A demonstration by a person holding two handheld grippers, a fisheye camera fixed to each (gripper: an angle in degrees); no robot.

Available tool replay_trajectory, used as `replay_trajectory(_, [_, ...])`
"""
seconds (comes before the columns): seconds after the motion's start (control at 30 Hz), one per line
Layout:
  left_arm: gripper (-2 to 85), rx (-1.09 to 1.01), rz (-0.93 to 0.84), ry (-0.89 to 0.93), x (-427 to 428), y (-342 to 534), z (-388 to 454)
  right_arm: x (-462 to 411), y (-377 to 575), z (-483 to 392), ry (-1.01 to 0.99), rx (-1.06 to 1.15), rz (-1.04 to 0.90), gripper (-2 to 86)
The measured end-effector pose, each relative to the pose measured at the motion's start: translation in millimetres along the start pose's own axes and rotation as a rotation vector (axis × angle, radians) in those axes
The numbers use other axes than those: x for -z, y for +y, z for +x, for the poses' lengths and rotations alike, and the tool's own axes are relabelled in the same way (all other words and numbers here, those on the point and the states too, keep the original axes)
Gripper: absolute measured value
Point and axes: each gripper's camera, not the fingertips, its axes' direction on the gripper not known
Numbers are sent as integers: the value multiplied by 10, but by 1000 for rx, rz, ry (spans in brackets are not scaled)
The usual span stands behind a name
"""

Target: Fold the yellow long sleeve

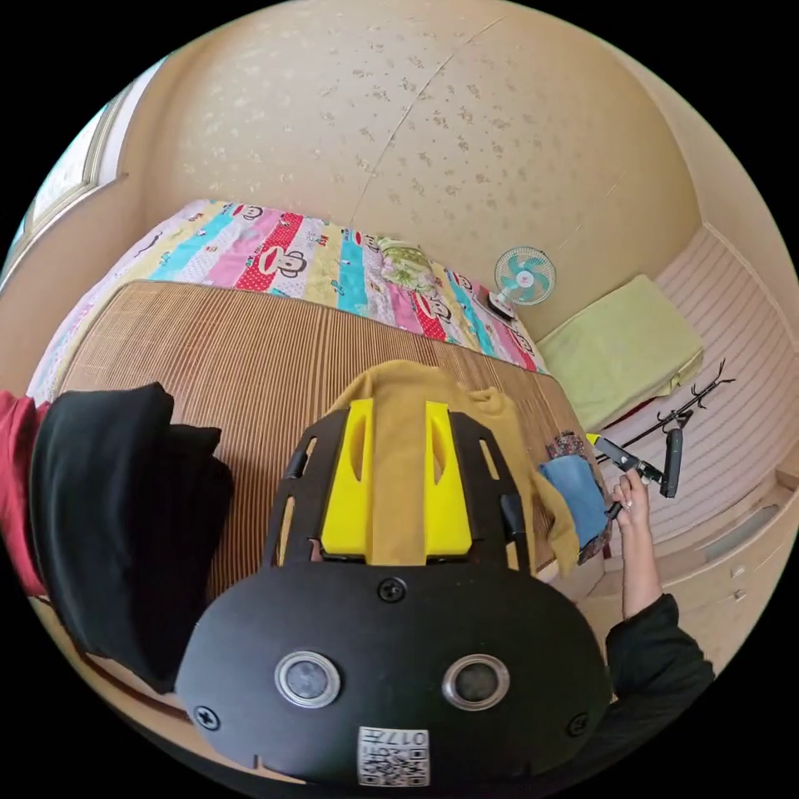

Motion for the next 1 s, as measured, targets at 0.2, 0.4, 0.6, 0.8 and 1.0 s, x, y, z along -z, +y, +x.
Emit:
replay_trajectory(0.2, [88,-125,-228,14,-1275,1469,-171,-1183,1503,302,15,9,-177,97])
replay_trajectory(0.4, [43,-82,-380,72,-1745,2784,-231,-1204,2616,335,98,96,-170,70])
replay_trajectory(0.6, [41,106,-335,156,-1260,3120,-491,-277,2351,1402,403,-94,11,103])
replay_trajectory(0.8, [37,182,-302,155,-998,2980,-746,-374,1693,2824,313,-227,-405,46])
replay_trajectory(1.0, [0,228,-197,144,-540,2833,-839,1463,1278,4300,-391,-500,55,22])
